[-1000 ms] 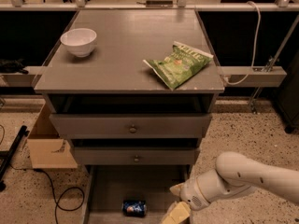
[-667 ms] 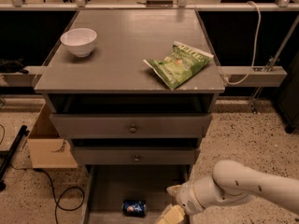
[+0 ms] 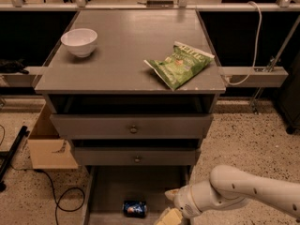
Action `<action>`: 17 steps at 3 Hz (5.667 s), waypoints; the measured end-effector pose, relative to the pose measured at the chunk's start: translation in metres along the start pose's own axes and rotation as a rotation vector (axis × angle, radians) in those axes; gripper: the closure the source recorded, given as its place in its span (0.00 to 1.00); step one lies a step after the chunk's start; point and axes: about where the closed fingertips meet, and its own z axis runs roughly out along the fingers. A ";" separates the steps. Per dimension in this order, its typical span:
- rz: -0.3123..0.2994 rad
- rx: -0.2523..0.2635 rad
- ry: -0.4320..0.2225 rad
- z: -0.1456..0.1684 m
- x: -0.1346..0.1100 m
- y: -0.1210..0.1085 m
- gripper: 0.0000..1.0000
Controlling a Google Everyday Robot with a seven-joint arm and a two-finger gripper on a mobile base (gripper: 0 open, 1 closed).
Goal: Pick pepsi can from bottom drawer and place on counter
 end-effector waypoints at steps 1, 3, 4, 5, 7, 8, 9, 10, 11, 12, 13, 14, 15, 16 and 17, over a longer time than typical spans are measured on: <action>0.032 -0.027 -0.009 0.024 0.016 -0.023 0.00; 0.087 -0.037 -0.034 0.040 0.043 -0.065 0.00; 0.078 0.030 -0.115 0.031 0.046 -0.072 0.00; 0.080 0.059 -0.144 0.024 0.048 -0.075 0.00; 0.141 0.049 -0.254 0.037 0.046 -0.087 0.00; 0.176 0.068 -0.400 0.044 0.041 -0.103 0.00; 0.172 0.093 -0.490 0.047 0.037 -0.113 0.00; 0.086 0.138 -0.587 0.043 0.030 -0.114 0.00; -0.063 0.204 -0.665 0.026 0.018 -0.105 0.00; -0.089 0.215 -0.674 0.024 0.016 -0.103 0.00; -0.089 0.215 -0.674 0.024 0.016 -0.103 0.00; -0.089 0.225 -0.632 0.043 0.024 -0.108 0.00; -0.094 0.239 -0.597 0.059 0.034 -0.114 0.00; -0.080 0.261 -0.573 0.078 0.044 -0.130 0.00; -0.080 0.261 -0.573 0.078 0.044 -0.130 0.00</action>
Offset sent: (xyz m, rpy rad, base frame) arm 0.0281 -0.0097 -0.1097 0.0646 0.1340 -0.0469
